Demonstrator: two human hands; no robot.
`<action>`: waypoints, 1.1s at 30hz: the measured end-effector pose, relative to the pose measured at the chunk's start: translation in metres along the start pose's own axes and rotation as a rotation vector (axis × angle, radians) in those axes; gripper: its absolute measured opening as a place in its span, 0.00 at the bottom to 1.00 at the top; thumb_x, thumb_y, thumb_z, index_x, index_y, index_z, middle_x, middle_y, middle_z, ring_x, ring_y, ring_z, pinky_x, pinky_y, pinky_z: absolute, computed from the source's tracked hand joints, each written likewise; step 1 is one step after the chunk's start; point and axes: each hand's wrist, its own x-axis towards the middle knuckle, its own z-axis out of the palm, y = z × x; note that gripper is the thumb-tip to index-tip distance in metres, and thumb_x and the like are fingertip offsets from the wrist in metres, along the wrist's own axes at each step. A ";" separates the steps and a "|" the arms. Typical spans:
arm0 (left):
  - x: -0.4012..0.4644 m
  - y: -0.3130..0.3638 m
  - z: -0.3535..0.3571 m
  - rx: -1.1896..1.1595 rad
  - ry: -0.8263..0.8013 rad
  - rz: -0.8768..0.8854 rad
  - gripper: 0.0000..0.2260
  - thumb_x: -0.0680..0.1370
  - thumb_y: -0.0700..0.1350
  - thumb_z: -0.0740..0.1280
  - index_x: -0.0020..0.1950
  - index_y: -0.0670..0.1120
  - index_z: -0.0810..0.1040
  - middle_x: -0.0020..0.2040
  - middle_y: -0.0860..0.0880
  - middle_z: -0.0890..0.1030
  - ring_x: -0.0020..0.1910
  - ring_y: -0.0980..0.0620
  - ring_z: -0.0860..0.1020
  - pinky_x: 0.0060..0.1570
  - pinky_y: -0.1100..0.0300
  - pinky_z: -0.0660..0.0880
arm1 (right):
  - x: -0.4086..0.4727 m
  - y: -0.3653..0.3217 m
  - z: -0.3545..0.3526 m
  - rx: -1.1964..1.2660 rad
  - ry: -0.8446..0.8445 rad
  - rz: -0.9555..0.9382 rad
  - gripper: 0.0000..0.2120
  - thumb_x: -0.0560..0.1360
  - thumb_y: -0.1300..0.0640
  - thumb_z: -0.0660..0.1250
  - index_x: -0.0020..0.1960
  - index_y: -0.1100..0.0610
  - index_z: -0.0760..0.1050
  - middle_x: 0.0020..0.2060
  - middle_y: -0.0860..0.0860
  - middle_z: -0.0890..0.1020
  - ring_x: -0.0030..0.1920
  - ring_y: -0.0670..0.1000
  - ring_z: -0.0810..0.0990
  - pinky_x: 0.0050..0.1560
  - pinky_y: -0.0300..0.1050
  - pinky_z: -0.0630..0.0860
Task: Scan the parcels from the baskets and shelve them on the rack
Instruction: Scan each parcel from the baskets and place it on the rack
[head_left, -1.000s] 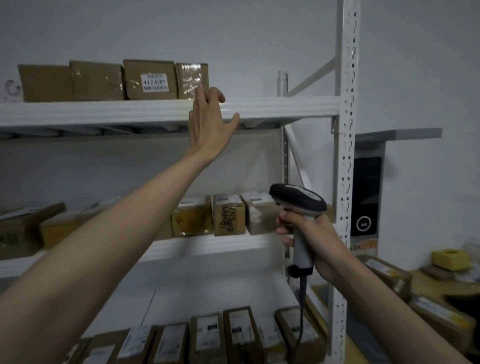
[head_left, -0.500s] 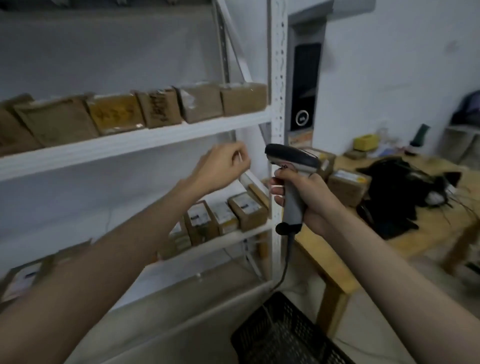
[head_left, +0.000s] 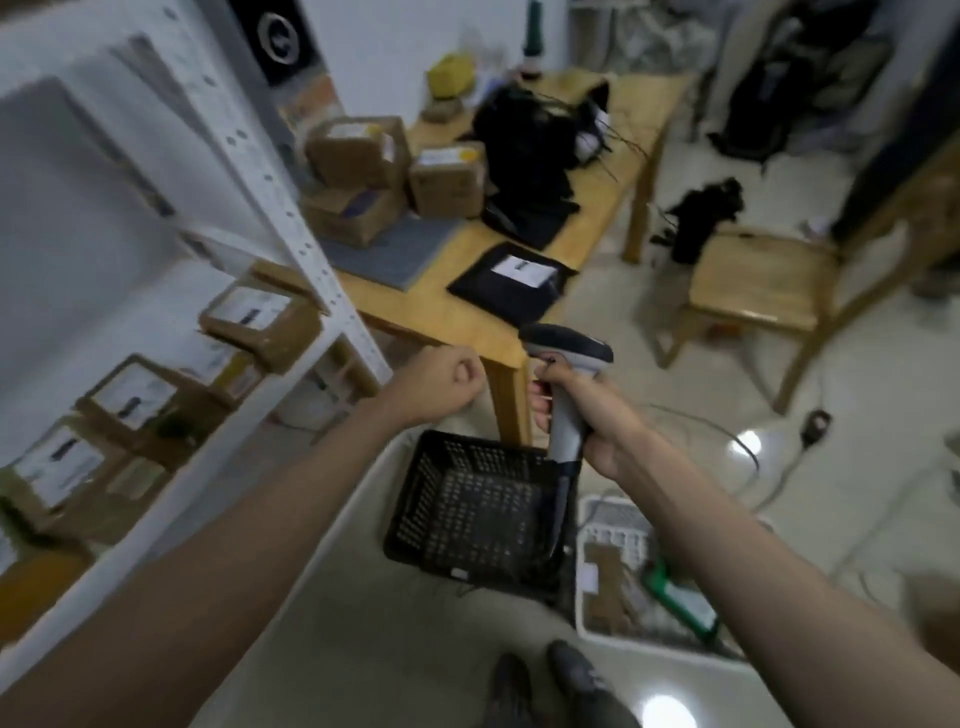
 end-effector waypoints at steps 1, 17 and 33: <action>0.006 0.002 0.018 -0.007 -0.057 0.014 0.04 0.77 0.51 0.68 0.43 0.53 0.81 0.41 0.55 0.82 0.43 0.57 0.80 0.44 0.58 0.76 | -0.002 0.010 -0.016 0.035 0.055 0.005 0.05 0.81 0.65 0.64 0.48 0.58 0.74 0.33 0.54 0.76 0.28 0.48 0.74 0.28 0.38 0.73; 0.044 0.065 0.313 0.112 -0.708 0.261 0.07 0.79 0.49 0.67 0.45 0.48 0.81 0.40 0.54 0.81 0.41 0.57 0.78 0.38 0.61 0.72 | -0.058 0.179 -0.253 0.492 0.752 0.013 0.03 0.79 0.67 0.65 0.48 0.62 0.74 0.32 0.55 0.77 0.26 0.49 0.74 0.26 0.39 0.72; 0.124 0.071 0.602 0.027 -0.871 -0.120 0.09 0.82 0.46 0.65 0.55 0.42 0.81 0.48 0.43 0.84 0.40 0.51 0.80 0.31 0.65 0.74 | 0.011 0.314 -0.469 0.617 0.940 0.176 0.02 0.79 0.65 0.66 0.48 0.62 0.76 0.35 0.56 0.78 0.27 0.49 0.74 0.27 0.40 0.74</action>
